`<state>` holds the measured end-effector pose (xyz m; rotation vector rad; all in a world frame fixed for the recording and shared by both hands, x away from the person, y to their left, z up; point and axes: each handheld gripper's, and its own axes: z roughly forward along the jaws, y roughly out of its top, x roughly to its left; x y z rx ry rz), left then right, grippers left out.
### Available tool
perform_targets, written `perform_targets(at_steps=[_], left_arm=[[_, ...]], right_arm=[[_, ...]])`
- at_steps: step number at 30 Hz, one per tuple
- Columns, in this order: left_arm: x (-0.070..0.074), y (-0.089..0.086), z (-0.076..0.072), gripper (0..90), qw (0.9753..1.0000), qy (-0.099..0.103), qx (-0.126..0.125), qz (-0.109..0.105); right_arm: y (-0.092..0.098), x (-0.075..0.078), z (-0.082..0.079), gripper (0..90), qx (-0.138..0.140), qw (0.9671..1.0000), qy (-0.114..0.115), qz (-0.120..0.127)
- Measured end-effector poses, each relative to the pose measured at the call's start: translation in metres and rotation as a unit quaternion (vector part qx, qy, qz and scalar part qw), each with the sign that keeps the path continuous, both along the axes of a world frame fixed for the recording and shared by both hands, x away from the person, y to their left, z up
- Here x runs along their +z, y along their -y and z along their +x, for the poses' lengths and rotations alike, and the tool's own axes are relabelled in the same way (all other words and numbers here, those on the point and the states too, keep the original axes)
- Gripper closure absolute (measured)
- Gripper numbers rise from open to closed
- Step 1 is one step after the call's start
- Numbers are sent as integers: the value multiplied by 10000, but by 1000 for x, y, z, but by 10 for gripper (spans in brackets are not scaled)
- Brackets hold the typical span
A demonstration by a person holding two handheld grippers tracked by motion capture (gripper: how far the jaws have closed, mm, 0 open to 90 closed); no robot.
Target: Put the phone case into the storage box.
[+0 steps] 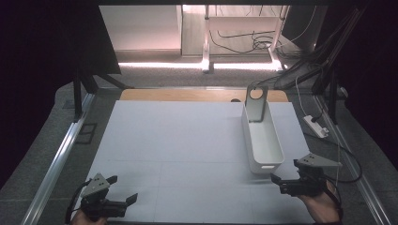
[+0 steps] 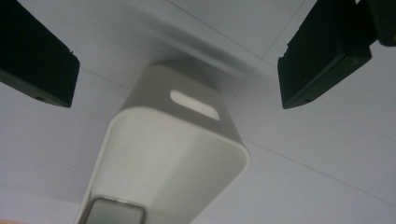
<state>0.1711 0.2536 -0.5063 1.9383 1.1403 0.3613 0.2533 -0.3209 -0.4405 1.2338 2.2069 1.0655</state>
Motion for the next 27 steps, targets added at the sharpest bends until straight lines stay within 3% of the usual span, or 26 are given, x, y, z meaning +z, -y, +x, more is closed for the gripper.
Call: perform_targets(at_steps=[13, 27], left_arm=[[0, -2, 0, 0, 10000, -14, 87, -46], [0, -2, 0, 0, 9999, -25, 132, -54]], right_arm=[[7, -12, -19, 0, -57, 9999, -121, 94], [8, -25, -30, 0, -65, 9996, -269, -86]])
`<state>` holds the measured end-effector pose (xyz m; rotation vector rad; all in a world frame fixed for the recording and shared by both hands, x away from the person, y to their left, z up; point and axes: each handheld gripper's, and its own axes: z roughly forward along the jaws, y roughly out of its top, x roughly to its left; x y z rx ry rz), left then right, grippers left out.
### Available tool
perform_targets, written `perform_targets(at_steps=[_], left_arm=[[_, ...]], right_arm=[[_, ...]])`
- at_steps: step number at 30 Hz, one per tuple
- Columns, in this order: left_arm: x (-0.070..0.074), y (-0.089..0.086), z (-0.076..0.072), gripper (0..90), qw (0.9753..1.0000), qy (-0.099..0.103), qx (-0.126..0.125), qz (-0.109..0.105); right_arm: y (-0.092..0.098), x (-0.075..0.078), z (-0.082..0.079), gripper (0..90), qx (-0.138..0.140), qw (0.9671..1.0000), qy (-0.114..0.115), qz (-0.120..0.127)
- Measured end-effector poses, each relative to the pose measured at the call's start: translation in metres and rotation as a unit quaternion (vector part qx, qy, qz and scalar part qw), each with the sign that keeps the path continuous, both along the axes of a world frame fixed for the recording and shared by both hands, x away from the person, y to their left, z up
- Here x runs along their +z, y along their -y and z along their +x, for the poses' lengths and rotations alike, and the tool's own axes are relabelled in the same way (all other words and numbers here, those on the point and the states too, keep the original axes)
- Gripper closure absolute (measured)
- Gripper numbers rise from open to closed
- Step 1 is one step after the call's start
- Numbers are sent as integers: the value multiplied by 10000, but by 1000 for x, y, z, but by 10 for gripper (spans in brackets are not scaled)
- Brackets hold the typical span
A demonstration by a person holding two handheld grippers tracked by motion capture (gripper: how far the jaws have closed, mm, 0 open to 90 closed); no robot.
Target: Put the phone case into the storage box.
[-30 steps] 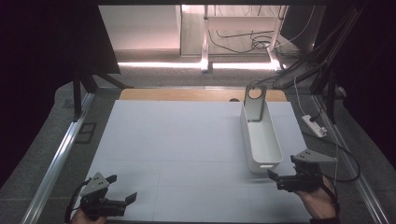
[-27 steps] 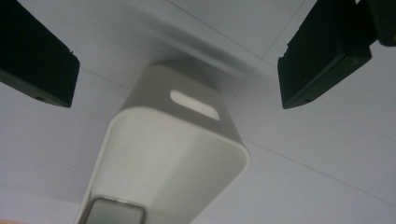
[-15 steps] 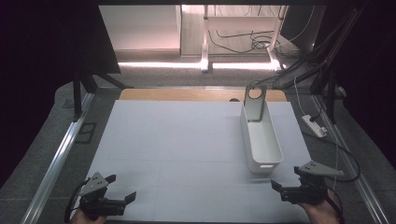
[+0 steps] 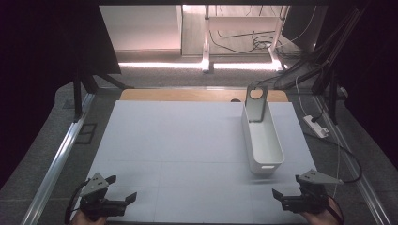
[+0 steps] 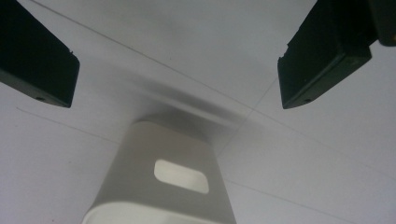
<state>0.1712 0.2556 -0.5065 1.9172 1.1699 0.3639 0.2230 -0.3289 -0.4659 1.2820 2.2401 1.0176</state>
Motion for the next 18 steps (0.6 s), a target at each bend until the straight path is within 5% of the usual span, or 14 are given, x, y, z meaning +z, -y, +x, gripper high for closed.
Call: perform_targets(at_steps=[18], left_arm=[[0, 0, 1, 0, 10000, -29, 78, 0]], right_arm=[[-1, -8, 1, 0, -6, 9991, -300, -289]])
